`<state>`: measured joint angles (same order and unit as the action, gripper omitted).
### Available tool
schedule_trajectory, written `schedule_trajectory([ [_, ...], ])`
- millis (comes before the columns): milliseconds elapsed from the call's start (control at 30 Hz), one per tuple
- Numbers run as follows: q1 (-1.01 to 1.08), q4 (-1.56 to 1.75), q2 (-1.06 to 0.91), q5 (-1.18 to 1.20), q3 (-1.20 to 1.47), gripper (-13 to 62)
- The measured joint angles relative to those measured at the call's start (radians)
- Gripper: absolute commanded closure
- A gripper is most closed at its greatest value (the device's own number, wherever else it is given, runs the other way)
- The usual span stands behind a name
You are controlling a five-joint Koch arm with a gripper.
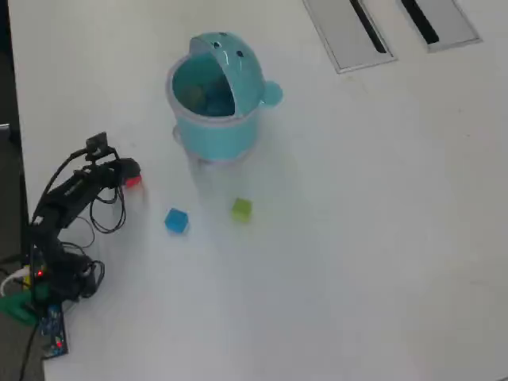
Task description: Grasp RGB lego blocks and put them in the bin one by one.
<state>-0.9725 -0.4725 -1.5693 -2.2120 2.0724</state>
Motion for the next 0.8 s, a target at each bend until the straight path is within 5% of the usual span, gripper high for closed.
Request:
schedule_trajectory([
  [433,0.003,-0.002,0.098,-0.002,-0.061,18.9],
  [667,0.003,-0.107,0.104,0.009,-0.061,40.6],
  [800,-0.006,-0.164,0.087,0.028,-0.074,42.3],
])
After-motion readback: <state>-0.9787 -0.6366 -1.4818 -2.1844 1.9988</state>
